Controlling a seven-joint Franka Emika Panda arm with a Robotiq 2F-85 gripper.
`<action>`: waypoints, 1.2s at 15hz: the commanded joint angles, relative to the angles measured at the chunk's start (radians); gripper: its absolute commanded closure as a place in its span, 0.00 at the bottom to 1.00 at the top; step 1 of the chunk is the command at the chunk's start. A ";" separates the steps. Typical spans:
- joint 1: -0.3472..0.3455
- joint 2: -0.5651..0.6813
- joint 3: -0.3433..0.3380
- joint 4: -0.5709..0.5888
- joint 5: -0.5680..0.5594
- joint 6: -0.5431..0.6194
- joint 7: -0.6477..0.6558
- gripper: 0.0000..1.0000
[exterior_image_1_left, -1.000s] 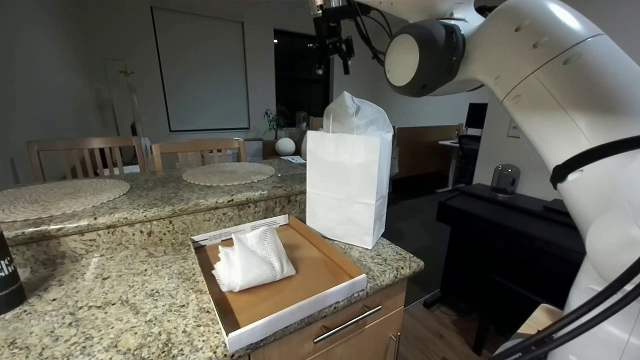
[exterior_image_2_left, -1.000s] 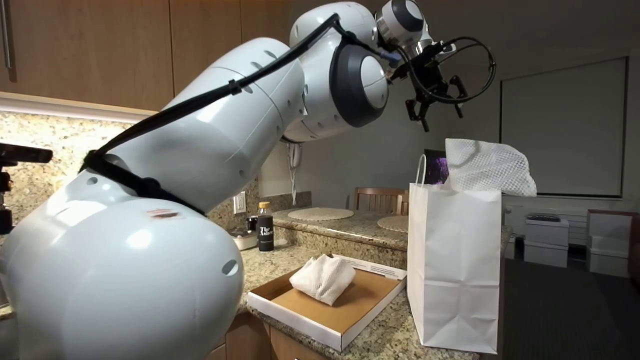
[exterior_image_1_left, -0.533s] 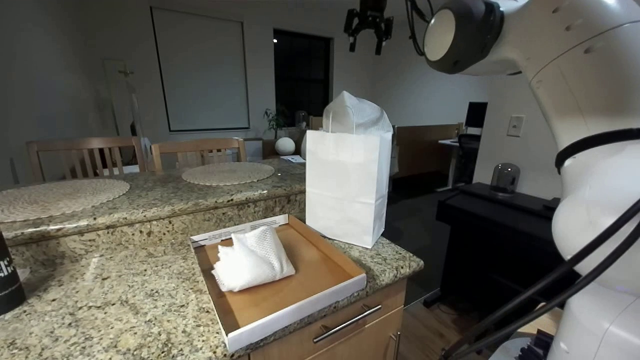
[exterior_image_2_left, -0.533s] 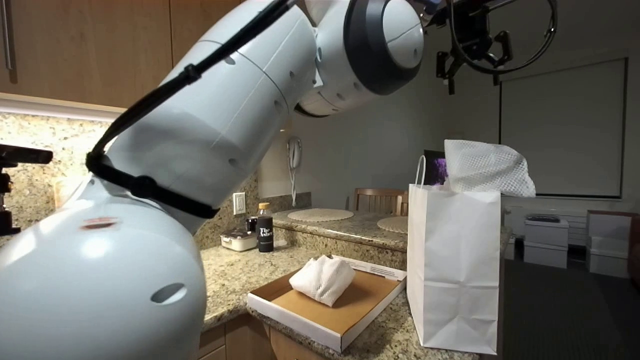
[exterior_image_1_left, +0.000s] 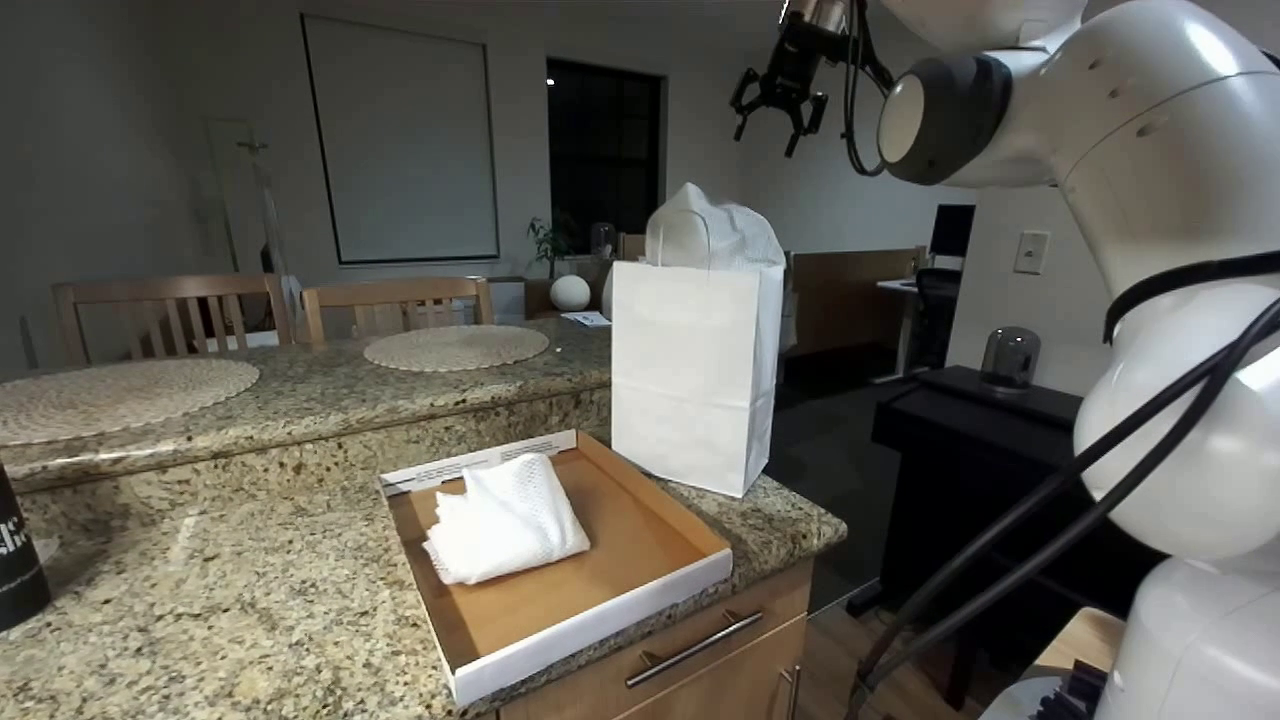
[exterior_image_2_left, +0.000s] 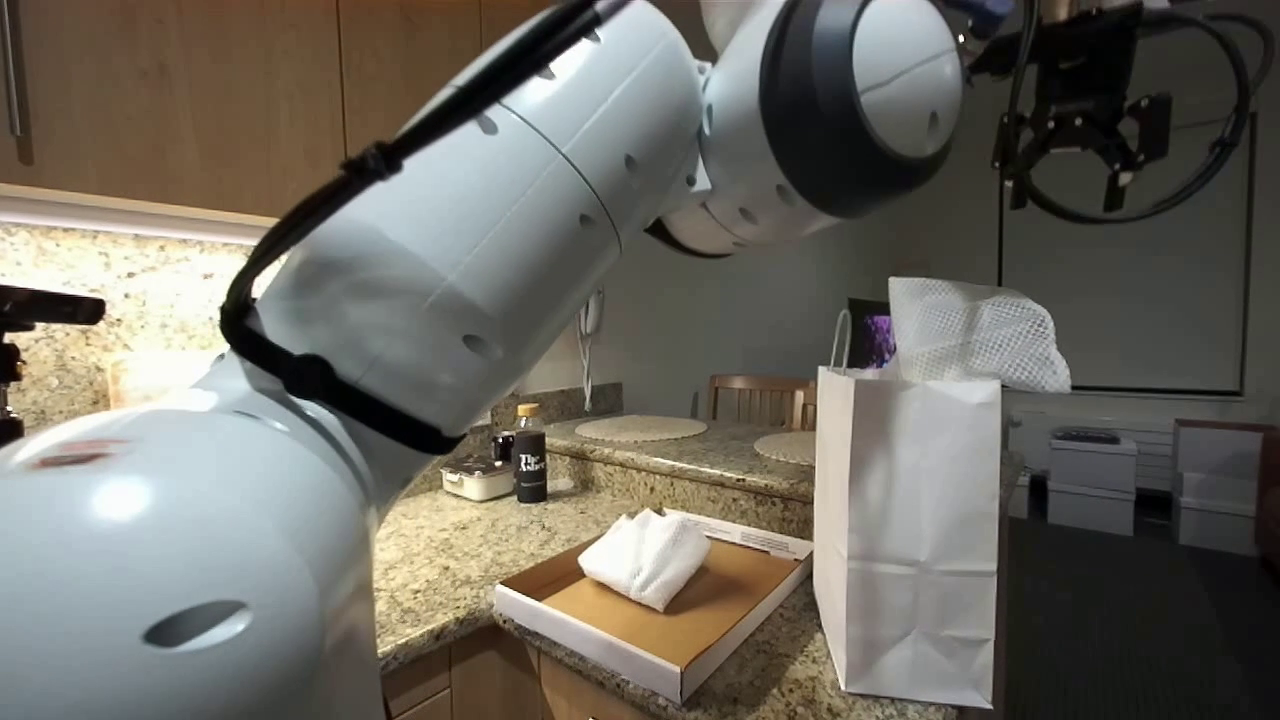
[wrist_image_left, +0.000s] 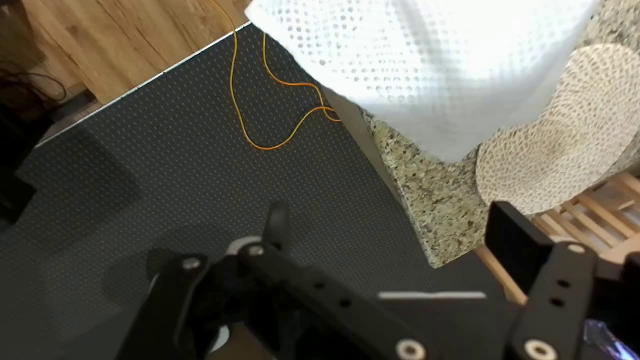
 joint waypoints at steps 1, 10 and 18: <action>0.003 0.080 0.001 0.002 0.007 0.093 0.139 0.00; 0.064 0.112 -0.113 -0.029 -0.180 -0.208 0.254 0.00; 0.134 0.095 -0.141 -0.037 -0.301 -0.533 -0.003 0.00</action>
